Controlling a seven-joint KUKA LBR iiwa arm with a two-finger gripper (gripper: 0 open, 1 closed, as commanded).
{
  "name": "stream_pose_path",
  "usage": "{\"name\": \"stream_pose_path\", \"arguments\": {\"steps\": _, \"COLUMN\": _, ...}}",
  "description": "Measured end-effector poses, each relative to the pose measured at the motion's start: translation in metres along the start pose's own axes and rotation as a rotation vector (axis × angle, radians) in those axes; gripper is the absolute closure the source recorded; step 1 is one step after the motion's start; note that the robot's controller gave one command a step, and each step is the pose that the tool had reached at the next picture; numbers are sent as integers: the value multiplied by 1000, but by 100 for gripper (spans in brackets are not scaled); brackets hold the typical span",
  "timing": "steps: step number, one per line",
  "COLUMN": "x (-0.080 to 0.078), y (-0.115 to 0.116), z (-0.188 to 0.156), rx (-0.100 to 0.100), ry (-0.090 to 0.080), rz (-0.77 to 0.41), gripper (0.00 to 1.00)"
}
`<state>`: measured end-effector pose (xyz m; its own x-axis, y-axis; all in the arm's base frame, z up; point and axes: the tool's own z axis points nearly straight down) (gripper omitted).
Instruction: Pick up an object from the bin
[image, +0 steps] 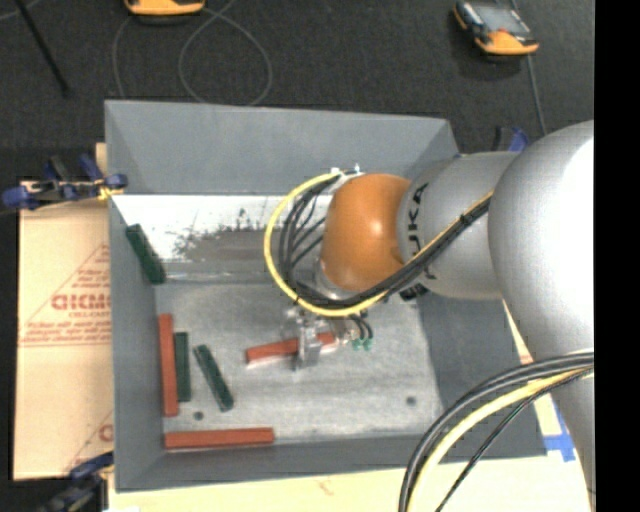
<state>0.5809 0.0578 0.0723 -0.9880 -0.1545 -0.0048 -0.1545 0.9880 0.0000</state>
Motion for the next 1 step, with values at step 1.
{"name": "stream_pose_path", "arguments": {"steps": 1, "x": 32, "y": 7, "z": -156, "rx": 2, "ry": -6, "rz": -3, "gripper": 100}}
